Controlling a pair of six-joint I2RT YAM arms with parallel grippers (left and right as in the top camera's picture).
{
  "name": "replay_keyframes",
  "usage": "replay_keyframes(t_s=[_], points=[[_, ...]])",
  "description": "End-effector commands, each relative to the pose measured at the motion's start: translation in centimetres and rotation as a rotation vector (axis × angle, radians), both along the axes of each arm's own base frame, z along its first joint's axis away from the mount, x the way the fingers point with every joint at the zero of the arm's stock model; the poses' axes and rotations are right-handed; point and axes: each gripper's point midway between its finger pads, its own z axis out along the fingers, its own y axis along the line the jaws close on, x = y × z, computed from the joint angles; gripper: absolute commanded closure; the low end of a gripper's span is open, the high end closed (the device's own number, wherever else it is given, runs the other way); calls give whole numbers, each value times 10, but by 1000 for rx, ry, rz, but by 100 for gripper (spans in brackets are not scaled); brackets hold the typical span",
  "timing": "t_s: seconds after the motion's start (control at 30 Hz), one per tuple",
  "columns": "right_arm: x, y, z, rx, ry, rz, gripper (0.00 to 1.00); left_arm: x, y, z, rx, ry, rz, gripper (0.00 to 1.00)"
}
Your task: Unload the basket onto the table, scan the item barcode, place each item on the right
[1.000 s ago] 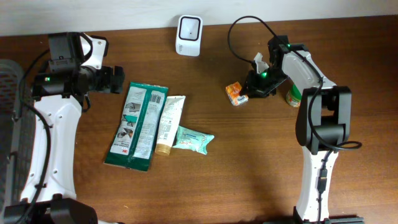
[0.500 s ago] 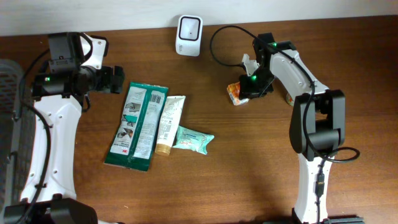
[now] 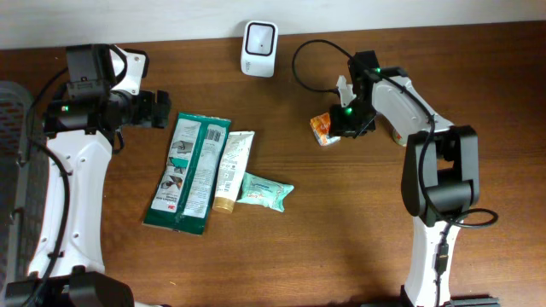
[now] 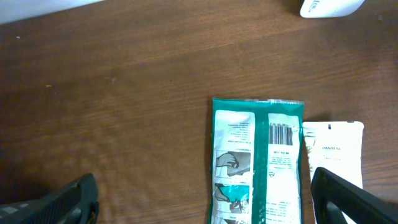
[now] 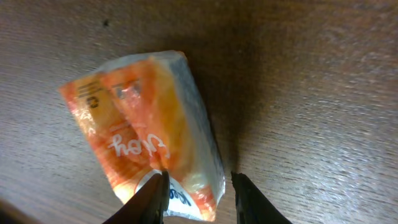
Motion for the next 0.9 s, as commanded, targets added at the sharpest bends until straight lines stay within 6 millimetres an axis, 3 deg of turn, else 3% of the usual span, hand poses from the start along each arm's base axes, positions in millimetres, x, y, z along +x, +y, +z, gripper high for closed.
replay_keyframes(t_s=[0.0, 0.07, 0.1, 0.2, 0.23, 0.37, 0.47, 0.53, 0.87], points=[[-11, 0, -19, 4, 35, -8, 70, 0, -2, 3, -4, -10, -21, 1], [-13, 2, -22, 19, 47, -29, 91, 0, -2, 3, -4, -10, -21, 1], [-13, 2, -22, 21, 48, -38, 96, 0, -2, 3, -4, -10, -21, 1], [-12, 14, -6, 97, 44, -48, 96, 0, -2, 3, -4, -10, -21, 1], [-12, 26, 11, 177, 41, -29, 96, 0, -2, 3, -4, -10, -21, 1], [-23, 94, 113, 697, -67, 203, 96, 0, -2, 3, -4, -10, -21, 1], [-34, 118, 173, 1031, -97, 278, 96, 0, -2, 3, -4, -10, -21, 1], [-38, 123, 210, 1244, -129, 344, 96, 0, -2, 3, -4, -10, -21, 1], [-36, 123, 216, 1275, 44, 216, 96, 0, -2, 3, -4, -10, -21, 1]])
